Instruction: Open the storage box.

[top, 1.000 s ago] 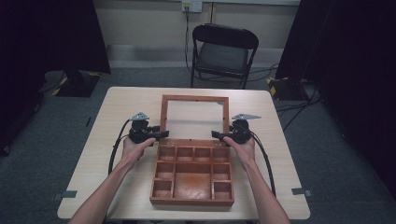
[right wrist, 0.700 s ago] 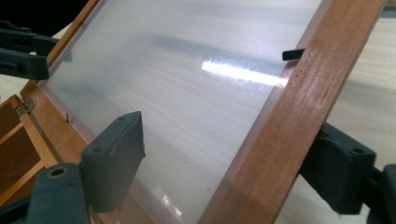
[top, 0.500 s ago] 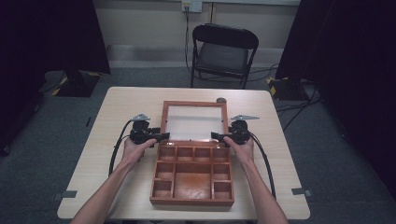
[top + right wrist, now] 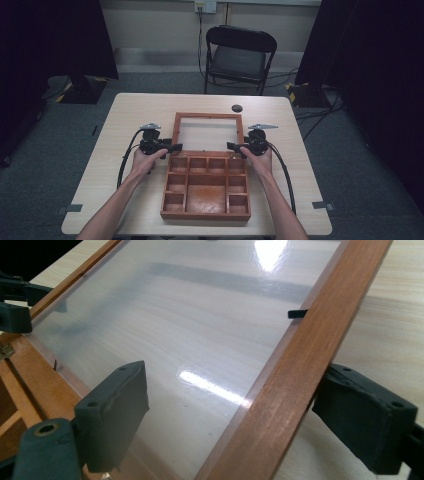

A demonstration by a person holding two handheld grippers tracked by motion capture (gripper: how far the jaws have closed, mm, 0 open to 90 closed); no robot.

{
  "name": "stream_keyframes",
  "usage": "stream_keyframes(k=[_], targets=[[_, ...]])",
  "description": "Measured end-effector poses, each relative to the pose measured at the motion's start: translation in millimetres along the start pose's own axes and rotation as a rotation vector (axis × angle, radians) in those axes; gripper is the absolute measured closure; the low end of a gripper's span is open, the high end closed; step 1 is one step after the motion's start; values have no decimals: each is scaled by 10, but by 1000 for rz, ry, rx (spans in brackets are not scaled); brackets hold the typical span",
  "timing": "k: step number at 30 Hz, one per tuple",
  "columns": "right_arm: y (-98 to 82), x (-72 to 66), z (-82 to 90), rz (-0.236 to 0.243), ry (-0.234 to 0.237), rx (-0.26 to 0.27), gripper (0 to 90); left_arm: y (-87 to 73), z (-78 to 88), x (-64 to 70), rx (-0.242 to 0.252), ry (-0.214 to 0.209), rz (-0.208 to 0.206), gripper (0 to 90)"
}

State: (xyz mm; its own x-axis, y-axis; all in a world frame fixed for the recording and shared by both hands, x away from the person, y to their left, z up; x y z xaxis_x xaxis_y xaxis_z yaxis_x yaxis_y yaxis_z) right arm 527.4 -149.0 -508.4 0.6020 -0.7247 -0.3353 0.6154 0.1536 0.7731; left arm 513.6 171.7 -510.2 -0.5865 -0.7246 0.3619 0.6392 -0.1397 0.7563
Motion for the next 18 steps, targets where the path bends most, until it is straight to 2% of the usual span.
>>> stream_keyframes(k=[2, 4, 6, 7, 8, 15, 16, 18], targets=[[-8, 6, -4, -8, 1, -2, 130, -8, 1, -8, -9, 4, 11, 337], [-17, 10, -7, -17, 1, -7, 124, -11, 2, -21, -14, 26, -11, 320], [-58, 50, -27, -71, 37, -25, 123, -25, -4, -50, -19, 32, 2, 318], [-58, 50, -27, -71, 37, -25, 123, -25, -4, -50, -19, 32, 2, 313], [-77, 66, -40, -91, 47, -29, 123, -32, -2, -62, -11, 27, 19, 309], [-79, 75, -40, -95, 50, -40, 134, -25, 27, -65, -14, 51, -3, 305], [-79, 93, -28, -114, 57, -35, 145, -26, 40, -54, -15, 60, -13, 303], [-79, 106, -18, -120, 51, -32, 145, -24, 50, -49, -17, 66, -26, 294]])
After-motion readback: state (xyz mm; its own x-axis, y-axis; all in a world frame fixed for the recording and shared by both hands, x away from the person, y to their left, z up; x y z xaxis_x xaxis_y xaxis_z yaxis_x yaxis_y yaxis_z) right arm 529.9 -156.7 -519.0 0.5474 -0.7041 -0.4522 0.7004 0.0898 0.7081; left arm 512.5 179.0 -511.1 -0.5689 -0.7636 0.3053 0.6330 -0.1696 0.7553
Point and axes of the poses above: each handheld gripper's, and its own axes: z roughly backward along the jaws, y roughly out of its top, x roughly to its right, the point moved 5 cm from there along -z, roughly forward along the jaws, and after that the axes turned 4 degrees about y, right-handed, at the moved point
